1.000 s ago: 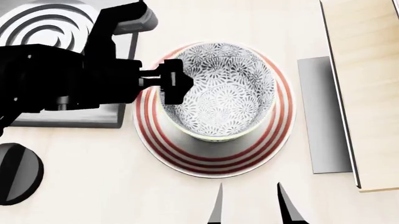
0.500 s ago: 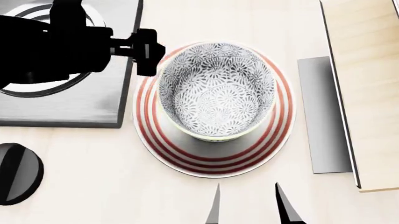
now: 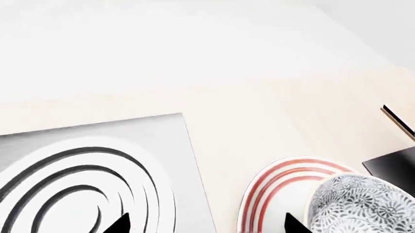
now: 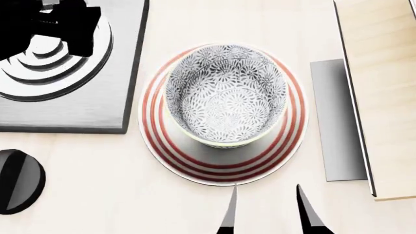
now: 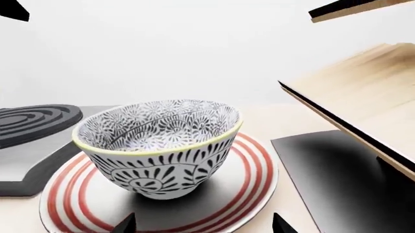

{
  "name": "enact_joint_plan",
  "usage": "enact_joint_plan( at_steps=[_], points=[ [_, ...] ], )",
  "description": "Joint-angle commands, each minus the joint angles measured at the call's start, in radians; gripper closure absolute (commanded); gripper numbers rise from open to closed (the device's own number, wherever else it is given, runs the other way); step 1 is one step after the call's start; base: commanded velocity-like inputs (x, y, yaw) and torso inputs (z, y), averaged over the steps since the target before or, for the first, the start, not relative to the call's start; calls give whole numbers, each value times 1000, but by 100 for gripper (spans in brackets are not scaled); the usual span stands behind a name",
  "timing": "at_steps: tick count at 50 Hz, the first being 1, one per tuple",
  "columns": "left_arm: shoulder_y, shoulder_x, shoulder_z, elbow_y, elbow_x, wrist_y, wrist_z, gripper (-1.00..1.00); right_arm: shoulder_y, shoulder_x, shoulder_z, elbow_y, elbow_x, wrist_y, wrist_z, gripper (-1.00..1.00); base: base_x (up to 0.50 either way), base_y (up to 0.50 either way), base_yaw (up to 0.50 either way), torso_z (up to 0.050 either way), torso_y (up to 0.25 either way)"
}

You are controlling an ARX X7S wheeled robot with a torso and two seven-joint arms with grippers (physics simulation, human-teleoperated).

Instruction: Pick up the akita bowl and put it on the plate.

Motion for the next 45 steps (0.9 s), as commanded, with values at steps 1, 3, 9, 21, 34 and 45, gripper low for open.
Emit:
enact_joint_plan(
  at_steps=[1, 3, 9, 21, 34, 45],
  points=[
    [-43, -236, -12, 304, 109, 145, -156, -100, 13, 32, 35, -84, -39, 53, 58, -100, 0, 0, 0, 0, 0],
    [-39, -275, -9, 346, 146, 173, -192, -100, 15, 42, 42, -114, -44, 73, 68, -100, 0, 0, 0, 0, 0],
    [-13, -416, -4, 486, 249, 263, -266, -100, 12, 64, 51, -195, -72, 122, 97, -100, 0, 0, 0, 0, 0],
    [199, -635, 65, 715, 580, 546, -406, -100, 11, 99, 73, -322, -106, 204, 136, -100, 0, 0, 0, 0, 0],
    [493, -804, 163, 895, 1371, 768, -990, -100, -84, 175, 144, -522, -138, 224, 202, -100, 0, 0, 0, 0, 0],
    [574, -877, 208, 996, 1686, 754, -1180, -100, -200, 222, 184, -646, -185, 167, 243, -100, 0, 0, 0, 0, 0]
  ],
)
